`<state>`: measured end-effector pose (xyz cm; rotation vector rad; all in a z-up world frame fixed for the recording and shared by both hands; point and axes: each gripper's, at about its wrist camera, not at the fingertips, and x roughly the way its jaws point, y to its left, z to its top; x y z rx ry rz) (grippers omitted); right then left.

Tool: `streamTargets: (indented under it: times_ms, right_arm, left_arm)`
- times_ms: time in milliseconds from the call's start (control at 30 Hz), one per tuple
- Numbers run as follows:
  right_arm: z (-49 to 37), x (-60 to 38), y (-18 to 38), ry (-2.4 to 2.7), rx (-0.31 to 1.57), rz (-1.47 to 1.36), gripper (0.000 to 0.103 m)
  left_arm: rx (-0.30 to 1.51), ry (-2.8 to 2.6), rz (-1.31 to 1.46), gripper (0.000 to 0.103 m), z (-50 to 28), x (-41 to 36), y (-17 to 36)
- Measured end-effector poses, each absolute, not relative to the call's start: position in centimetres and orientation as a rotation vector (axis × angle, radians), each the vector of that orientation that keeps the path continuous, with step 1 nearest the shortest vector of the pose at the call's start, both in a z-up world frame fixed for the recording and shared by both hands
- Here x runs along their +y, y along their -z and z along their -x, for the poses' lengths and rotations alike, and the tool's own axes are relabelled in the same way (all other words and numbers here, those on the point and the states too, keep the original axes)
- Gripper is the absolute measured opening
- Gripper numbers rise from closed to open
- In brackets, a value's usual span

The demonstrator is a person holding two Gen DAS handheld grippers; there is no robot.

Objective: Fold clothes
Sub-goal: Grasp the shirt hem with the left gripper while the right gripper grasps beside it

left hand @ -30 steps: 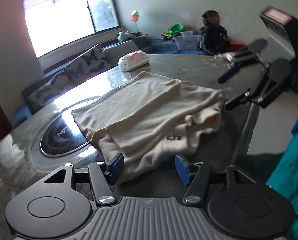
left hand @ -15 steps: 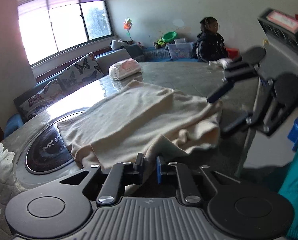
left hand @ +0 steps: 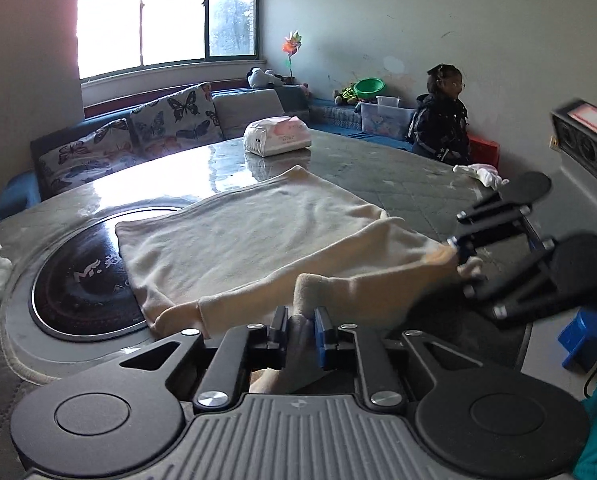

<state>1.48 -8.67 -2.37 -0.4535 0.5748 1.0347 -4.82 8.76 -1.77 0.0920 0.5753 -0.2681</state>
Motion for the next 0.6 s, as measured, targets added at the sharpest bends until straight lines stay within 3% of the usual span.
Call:
streamTargets:
  times_ms: [67, 400, 433, 533, 600]
  right_arm:
    - [-2.2, -8.7, 1.9, -1.037, 0.587, 0.419, 0.020]
    - [-3.9, -8.2, 0.6, -1.019, 0.598, 0.355, 0.014]
    - [-3.9, -8.2, 0.6, -1.017, 0.597, 0.353, 0.013]
    - [-3.7, -8.4, 0.7, -1.014, 0.592, 0.340, 0.011]
    - [-3.2, -8.6, 0.8, -1.011, 0.580, 0.335, 0.010]
  left_arm:
    - [0.578, 0.243, -0.126, 0.042, 5.7, 8.8, 1.8]
    - [0.562, 0.202, -0.304, 0.045, 8.0, 8.7, 3.0]
    - [0.562, 0.202, -0.319, 0.045, 8.0, 8.7, 3.2]
    - [0.570, 0.203, -0.348, 0.023, 7.8, 8.7, 3.8]
    - [0.562, 0.203, -0.324, 0.017, 7.9, 8.9, 3.7]
